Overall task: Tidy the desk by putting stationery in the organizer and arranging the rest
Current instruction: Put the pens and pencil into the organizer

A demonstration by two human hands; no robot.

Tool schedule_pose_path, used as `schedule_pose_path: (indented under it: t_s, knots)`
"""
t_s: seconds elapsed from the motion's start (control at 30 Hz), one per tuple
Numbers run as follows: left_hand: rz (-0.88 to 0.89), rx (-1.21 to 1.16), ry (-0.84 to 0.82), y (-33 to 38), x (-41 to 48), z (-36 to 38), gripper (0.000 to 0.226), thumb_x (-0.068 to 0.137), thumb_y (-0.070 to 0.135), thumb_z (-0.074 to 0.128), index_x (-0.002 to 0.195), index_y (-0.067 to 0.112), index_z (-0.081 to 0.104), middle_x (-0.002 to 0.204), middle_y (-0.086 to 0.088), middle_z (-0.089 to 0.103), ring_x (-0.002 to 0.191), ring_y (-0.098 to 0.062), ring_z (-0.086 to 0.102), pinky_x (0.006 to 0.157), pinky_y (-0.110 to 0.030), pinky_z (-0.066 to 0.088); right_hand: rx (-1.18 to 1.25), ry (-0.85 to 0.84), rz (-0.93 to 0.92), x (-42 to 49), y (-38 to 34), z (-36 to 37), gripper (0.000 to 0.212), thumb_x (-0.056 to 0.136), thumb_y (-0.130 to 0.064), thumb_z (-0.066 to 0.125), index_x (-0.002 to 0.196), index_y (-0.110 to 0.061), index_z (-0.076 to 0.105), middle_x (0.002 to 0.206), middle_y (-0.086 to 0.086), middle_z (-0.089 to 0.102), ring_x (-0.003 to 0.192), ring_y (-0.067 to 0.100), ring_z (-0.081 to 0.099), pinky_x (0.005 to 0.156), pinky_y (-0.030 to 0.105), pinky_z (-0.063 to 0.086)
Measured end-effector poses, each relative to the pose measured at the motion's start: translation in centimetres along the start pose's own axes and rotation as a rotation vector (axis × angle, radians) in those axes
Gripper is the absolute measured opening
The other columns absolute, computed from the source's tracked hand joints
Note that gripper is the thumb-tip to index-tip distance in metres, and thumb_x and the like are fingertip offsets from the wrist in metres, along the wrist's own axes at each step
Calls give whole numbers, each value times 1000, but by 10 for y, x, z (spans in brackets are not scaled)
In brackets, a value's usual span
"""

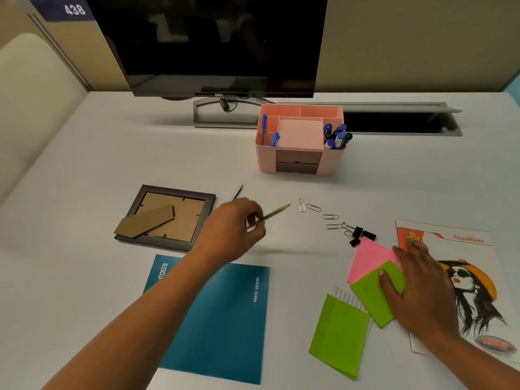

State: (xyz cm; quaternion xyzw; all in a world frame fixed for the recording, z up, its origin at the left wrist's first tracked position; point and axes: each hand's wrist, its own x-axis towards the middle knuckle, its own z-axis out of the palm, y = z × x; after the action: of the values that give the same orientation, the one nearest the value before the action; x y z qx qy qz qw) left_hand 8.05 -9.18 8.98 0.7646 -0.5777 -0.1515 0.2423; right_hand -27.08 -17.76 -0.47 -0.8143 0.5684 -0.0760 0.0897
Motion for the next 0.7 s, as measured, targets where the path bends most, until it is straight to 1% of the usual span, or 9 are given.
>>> schedule_pose_path:
  t_s: [0.13, 0.2, 0.27, 0.33, 0.4, 0.47, 0.53, 0.63, 0.7]
  knots:
    - [-17, -248, 121, 17, 26, -35, 12, 81, 18, 74, 88, 23, 65, 85, 13, 58, 68, -2, 57, 61, -15, 50, -16, -11, 6, 0, 2, 2, 71, 85, -61, 33, 136, -14, 50, 153, 9, 37, 143, 27, 29, 112, 50, 28]
    - [-4, -318, 176, 25, 43, -51, 13, 82, 18, 72, 88, 26, 63, 83, 14, 59, 69, -6, 60, 62, -20, 53, -17, -17, 10, 1, 2, 2, 71, 85, -61, 32, 136, -15, 50, 153, 9, 37, 143, 27, 29, 112, 51, 29]
    - [22, -373, 244, 29, 62, -63, 9, 84, 20, 70, 88, 23, 63, 79, 13, 63, 69, -14, 63, 63, -30, 58, -16, -19, 8, 1, 2, 1, 71, 85, -62, 32, 136, -17, 49, 153, 9, 37, 144, 26, 27, 112, 52, 29]
    - [48, -381, 322, 31, 82, -71, 10, 86, 18, 68, 91, 11, 63, 79, 8, 64, 70, -12, 63, 64, -31, 58, -9, -11, 6, 0, 0, 0, 70, 85, -61, 33, 136, -17, 49, 153, 8, 37, 144, 25, 27, 112, 51, 28]
    - [63, -381, 373, 33, 105, -76, 12, 87, 13, 67, 96, 6, 62, 82, 0, 65, 74, -12, 65, 67, -28, 59, -1, -4, 6, 0, 0, -1, 70, 85, -61, 33, 136, -16, 50, 153, 8, 37, 144, 25, 28, 112, 51, 27]
    - [67, -403, 383, 35, 125, -77, 15, 88, 12, 67, 103, 8, 64, 88, -2, 67, 78, -13, 67, 70, -26, 59, 3, 3, -1, 1, -1, -2, 69, 85, -61, 33, 135, -17, 51, 153, 7, 36, 144, 24, 27, 112, 50, 28]
    - [46, -410, 371, 36, 145, -74, 18, 89, 12, 67, 107, 10, 67, 90, 2, 68, 79, -10, 66, 71, -24, 59, 4, -1, -5, 1, -1, 0, 69, 85, -61, 33, 135, -17, 50, 154, 6, 35, 144, 23, 26, 112, 50, 28]
    - [8, -363, 362, 35, 169, -64, 14, 89, 15, 67, 103, 13, 70, 89, 5, 67, 79, -6, 66, 71, -23, 59, -10, -13, 0, 2, 2, 2, 70, 85, -61, 33, 136, -17, 50, 154, 7, 35, 145, 25, 26, 112, 52, 28]
    - [-26, -332, 363, 32, 180, -57, 13, 90, 17, 66, 102, 15, 71, 90, 7, 67, 76, -3, 65, 65, -17, 57, -14, -24, 4, 3, 2, 1, 70, 84, -61, 32, 137, -18, 49, 154, 6, 34, 145, 24, 25, 112, 53, 27]
